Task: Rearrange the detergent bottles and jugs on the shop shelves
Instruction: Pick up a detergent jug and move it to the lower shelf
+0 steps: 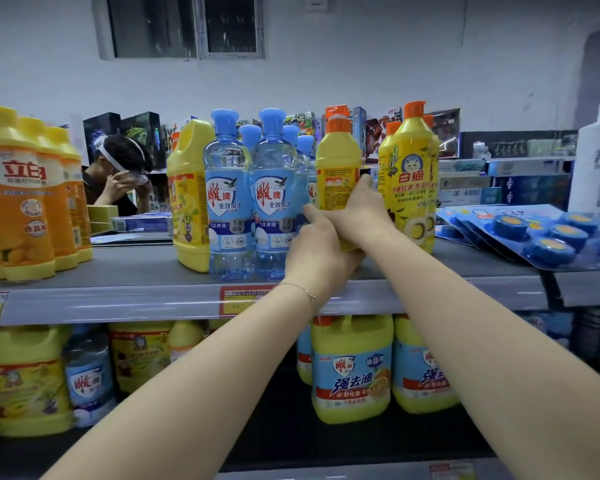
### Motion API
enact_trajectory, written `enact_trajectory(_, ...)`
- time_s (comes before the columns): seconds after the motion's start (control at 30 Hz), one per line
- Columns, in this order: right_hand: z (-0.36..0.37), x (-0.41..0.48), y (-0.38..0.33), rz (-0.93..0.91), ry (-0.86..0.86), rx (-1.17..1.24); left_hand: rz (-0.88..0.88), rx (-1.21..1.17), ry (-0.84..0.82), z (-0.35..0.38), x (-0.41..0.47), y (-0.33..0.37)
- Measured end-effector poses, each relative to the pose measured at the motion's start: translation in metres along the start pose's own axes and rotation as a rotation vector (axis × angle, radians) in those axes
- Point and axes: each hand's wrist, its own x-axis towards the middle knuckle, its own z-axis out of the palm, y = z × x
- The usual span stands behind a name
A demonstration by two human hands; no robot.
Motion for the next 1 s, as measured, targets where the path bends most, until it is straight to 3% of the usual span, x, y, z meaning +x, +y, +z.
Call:
enact_trajectory(0.1, 0.003, 0.001, 0.0, -0.028, 0.066, -0.008, -0.135, -0.129, 0.006, 0.008, 0.007, 0.005)
enact_trajectory(0.37, -0.006, -0.012, -0.002, -0.047, 0.275, 0.015, -0.228, -0.529, 0.043, 0.013, 0.014, 0.014)
enact_trajectory(0.47, -0.016, -0.02, -0.009, -0.089, 0.272, 0.005, -0.17, -0.674, 0.061, 0.012, 0.014, 0.018)
enact_trajectory(0.57, -0.025, -0.036, -0.016, -0.167, 0.276, -0.042, -0.14, -0.662, 0.126, 0.011, 0.008, 0.021)
enact_trajectory(0.63, -0.033, -0.046, -0.018, -0.231, 0.317, -0.053, -0.146, -0.828, 0.154, 0.006, -0.003, 0.023)
enact_trajectory(0.77, -0.056, -0.048, -0.005, -0.338, 0.336, 0.251, -0.18, -1.089, 0.068, -0.016, -0.028, 0.013)
enact_trajectory(0.87, -0.062, -0.039, 0.019, -0.257, 0.26, 0.262, -0.142, -1.149, 0.017, -0.034, -0.04, 0.003)
enact_trajectory(1.0, -0.059, -0.046, 0.028, -0.159, -0.145, 0.435, -0.053, -1.223, -0.067, -0.046, -0.05, -0.015)
